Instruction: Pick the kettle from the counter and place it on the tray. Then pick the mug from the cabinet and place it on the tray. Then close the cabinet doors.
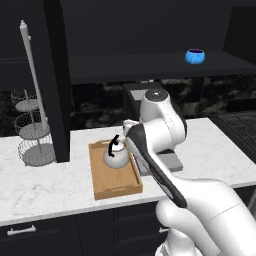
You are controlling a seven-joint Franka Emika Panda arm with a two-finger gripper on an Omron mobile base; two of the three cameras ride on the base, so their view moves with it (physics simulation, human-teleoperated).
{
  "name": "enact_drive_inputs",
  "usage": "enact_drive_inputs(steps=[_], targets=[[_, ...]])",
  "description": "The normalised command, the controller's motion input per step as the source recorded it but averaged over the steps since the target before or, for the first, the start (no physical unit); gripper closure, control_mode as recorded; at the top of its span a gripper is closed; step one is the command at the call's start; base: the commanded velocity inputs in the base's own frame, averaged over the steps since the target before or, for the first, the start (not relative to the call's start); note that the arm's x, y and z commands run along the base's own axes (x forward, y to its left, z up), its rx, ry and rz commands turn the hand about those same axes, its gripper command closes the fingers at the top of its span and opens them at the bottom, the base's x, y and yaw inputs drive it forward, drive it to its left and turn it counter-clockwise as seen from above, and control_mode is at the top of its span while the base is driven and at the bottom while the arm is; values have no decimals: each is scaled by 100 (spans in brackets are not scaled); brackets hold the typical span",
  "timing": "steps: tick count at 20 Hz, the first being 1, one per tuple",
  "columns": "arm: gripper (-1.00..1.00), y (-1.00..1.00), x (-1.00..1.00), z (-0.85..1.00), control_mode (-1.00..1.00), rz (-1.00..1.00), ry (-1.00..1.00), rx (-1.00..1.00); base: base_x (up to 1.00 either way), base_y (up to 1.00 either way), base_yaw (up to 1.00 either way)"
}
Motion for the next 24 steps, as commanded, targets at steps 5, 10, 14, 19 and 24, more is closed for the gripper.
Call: enact_drive_inputs(steps=[5, 10, 14, 19, 24], targets=[[-100, -96, -4, 28, -100, 12, -5, -7, 0, 0, 0], [-100, -88, 4, 100, -100, 7, -8, -22, 0, 0, 0], [-100, -72, 9, 100, -100, 6, -20, -25, 0, 0, 0], [-100, -20, 6, 93, -100, 1, -10, -9, 0, 0, 0], [-100, -3, 1, 19, -100, -3, 0, 0, 0, 0, 0]])
